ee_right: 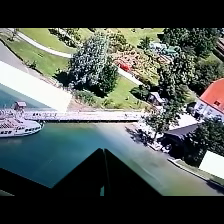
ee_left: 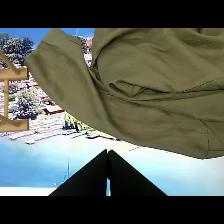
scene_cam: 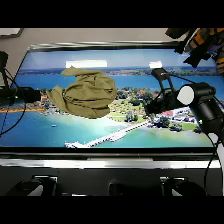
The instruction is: Fold the clothes and pants, and hang the long-sleeved shirts on hangers.
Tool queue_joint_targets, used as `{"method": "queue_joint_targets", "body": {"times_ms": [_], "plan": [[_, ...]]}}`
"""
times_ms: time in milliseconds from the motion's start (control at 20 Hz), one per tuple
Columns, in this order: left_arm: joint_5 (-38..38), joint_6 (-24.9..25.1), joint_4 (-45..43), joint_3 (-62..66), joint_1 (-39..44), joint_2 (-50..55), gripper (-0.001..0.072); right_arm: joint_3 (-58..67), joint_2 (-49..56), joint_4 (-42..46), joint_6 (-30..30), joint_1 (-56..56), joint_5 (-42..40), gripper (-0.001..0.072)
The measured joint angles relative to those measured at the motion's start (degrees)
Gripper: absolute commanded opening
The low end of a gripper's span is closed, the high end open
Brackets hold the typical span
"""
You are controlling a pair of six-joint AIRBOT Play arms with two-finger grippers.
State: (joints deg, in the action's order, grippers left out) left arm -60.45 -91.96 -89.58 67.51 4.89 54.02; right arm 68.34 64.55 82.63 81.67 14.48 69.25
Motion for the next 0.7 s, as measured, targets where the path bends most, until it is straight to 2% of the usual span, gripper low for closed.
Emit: {"method": "queue_joint_targets", "body": {"times_ms": [500, 550, 600, 650, 700], "plan": [[0.0, 0.0, 0.0, 0.0, 0.0, 0.0, 0.0023, 0.0, 0.0, 0.0, 0.0, 0.0, 0.0, 0.0032], [0.0, 0.0, 0.0, 0.0, 0.0, 0.0, 0.0043, 0.0, 0.0, 0.0, 0.0, 0.0, 0.0, 0.0032], [0.0, 0.0, 0.0, 0.0, 0.0, 0.0, 0.0296, 0.0, 0.0, 0.0, 0.0, 0.0, 0.0, 0.0032], [0.0, 0.0, 0.0, 0.0, 0.0, 0.0, 0.0716, 0.0, 0.0, 0.0, 0.0, 0.0, 0.0, 0.0032], [0.1, -0.3, 0.0, 0.0, 0.0, 0.0, 0.0720, 0.0, 0.0, 0.0, 0.0, 0.0, 0.0, 0.0032]]}}
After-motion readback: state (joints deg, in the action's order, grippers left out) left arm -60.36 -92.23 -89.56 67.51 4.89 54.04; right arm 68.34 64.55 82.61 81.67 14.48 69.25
